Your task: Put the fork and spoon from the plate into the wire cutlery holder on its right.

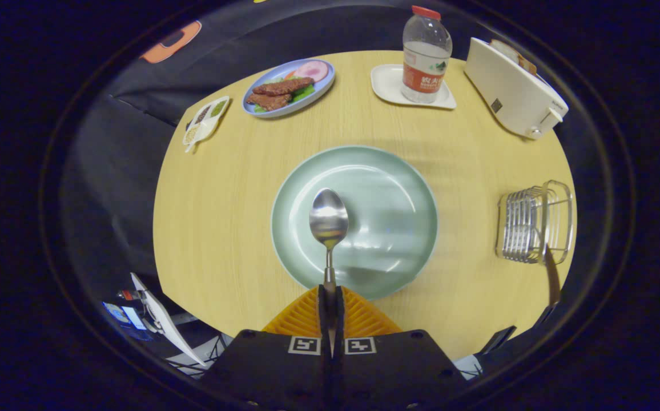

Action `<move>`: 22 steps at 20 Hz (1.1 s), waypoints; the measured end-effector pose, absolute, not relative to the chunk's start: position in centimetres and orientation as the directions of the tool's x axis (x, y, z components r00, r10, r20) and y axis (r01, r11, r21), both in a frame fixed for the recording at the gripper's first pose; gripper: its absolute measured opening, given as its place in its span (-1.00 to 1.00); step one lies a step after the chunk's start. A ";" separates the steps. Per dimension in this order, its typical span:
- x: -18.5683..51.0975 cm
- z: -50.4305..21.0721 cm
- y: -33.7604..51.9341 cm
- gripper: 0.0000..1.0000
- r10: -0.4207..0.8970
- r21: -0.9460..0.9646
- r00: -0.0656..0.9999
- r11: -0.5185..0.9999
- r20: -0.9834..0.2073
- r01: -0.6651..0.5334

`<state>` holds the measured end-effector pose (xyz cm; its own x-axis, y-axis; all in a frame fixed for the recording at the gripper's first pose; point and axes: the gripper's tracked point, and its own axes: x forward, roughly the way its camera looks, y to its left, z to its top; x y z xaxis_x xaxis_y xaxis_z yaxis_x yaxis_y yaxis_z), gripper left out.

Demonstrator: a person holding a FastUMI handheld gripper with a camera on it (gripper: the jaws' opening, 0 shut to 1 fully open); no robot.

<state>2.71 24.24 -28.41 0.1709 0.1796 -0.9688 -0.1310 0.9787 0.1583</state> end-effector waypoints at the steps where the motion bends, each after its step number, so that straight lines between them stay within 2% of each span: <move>1: 2.8 -27.1 23.9 -0.99 0.192 0.171 0.172 0.976 -0.966 -0.132; 4: 2.4 -22.9 22.0 -0.99 0.228 0.212 0.171 0.971 -0.958 -0.106; 7: 2.6 -19.3 17.4 -0.99 0.205 0.192 0.197 0.978 -0.959 -0.083; 10: 2.8 -17.2 12.1 -0.99 0.182 0.183 0.188 0.983 -0.965 -0.010; 15: 3.4 -17.6 4.2 -0.99 0.099 0.114 0.157 0.989 -0.983 0.093; 22: 3.5 -21.0 1.1 -0.99 0.137 0.140 0.026 0.972 -0.990 0.190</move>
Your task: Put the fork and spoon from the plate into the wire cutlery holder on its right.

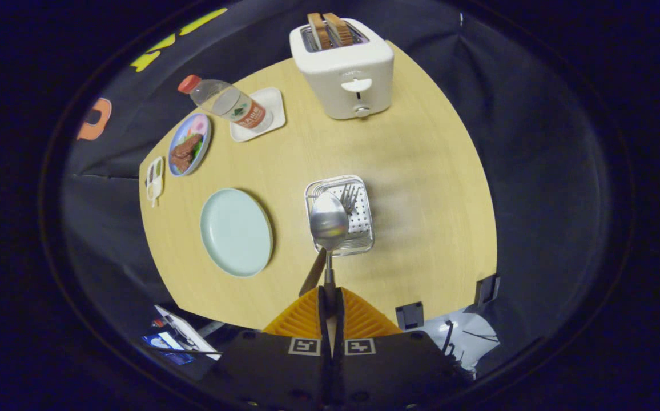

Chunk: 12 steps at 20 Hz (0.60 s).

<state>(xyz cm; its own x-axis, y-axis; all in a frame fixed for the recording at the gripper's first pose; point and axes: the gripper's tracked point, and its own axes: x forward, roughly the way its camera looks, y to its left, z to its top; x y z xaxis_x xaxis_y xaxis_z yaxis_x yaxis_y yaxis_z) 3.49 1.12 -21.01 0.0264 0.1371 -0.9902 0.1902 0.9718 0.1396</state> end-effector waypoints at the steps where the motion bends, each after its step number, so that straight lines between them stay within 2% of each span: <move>1: 3.7 -21.3 0.9 -0.99 0.138 0.138 0.015 0.971 -0.990 0.194; 7: 5.1 -23.1 0.8 -0.99 0.160 0.147 -0.040 0.961 -0.986 0.234; 9: 5.5 -23.1 0.8 -0.94 0.168 0.153 -0.036 0.954 -0.985 0.258; 12: 6.1 -23.0 1.5 -0.76 0.207 0.198 -0.002 0.936 -0.978 0.291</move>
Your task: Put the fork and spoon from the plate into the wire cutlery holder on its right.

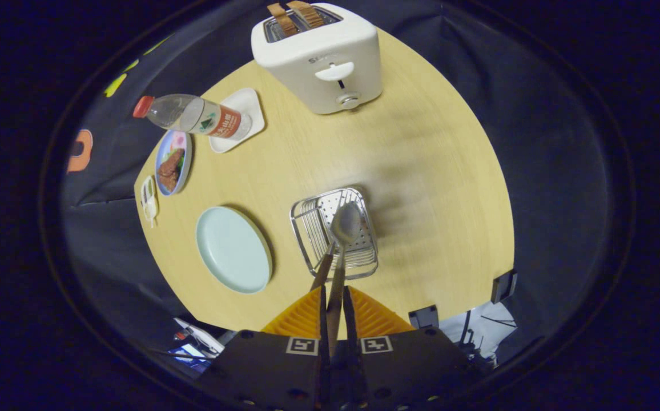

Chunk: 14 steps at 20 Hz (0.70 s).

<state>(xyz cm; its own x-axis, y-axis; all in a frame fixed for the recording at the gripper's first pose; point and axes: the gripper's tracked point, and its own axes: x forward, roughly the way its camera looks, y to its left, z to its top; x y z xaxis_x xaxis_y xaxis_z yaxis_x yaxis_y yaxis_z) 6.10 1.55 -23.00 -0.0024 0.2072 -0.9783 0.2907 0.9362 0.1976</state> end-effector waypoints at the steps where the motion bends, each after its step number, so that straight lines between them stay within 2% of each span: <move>1: 6.4 -22.6 2.0 -0.75 0.228 0.224 0.021 0.930 -0.973 0.291; 2: 6.6 -22.1 1.8 -0.39 0.219 0.222 0.042 0.936 -0.975 0.274; 8: 9.0 -18.8 1.7 0.51 0.116 0.151 0.282 0.983 -0.952 0.107; 12: 9.9 -13.8 3.1 0.69 0.110 0.101 0.518 0.994 -0.848 -0.046; 14: 9.6 -10.1 4.5 0.70 0.134 0.093 0.658 0.991 -0.741 -0.097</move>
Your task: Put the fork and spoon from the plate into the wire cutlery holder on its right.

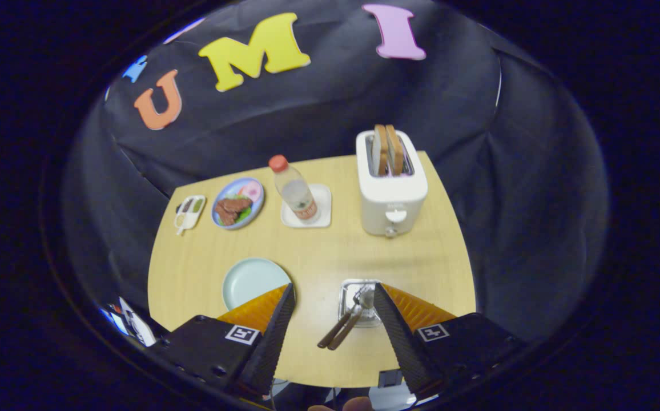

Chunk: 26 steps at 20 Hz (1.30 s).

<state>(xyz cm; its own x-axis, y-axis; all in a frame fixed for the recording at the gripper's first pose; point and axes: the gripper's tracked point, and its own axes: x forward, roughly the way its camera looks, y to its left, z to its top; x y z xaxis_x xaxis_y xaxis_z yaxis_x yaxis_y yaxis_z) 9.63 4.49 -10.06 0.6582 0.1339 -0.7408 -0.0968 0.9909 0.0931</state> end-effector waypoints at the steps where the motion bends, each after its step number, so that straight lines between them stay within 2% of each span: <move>1: 9.3 -7.8 5.1 0.70 0.146 0.091 0.725 0.989 -0.673 -0.115; 3: 8.0 -3.7 5.5 0.79 0.143 0.069 0.841 0.990 -0.521 -0.125; 6: 4.9 0.5 5.8 0.81 0.131 0.045 0.935 0.991 -0.328 -0.124; 9: 1.0 3.7 5.0 0.81 0.095 0.019 0.980 0.995 -0.172 -0.094; 13: -3.1 3.0 4.9 0.81 0.079 0.020 0.995 0.997 -0.059 -0.078; 16: -5.8 3.2 6.1 0.81 0.080 -0.017 0.997 0.997 0.010 -0.080; 26: -6.7 2.7 5.7 0.81 0.056 0.015 0.998 0.998 0.015 -0.057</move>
<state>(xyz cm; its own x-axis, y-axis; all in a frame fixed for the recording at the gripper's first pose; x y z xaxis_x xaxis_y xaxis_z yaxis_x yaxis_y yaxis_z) -6.73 5.72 2.66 0.9983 0.0563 0.0148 -0.0565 0.9983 0.0154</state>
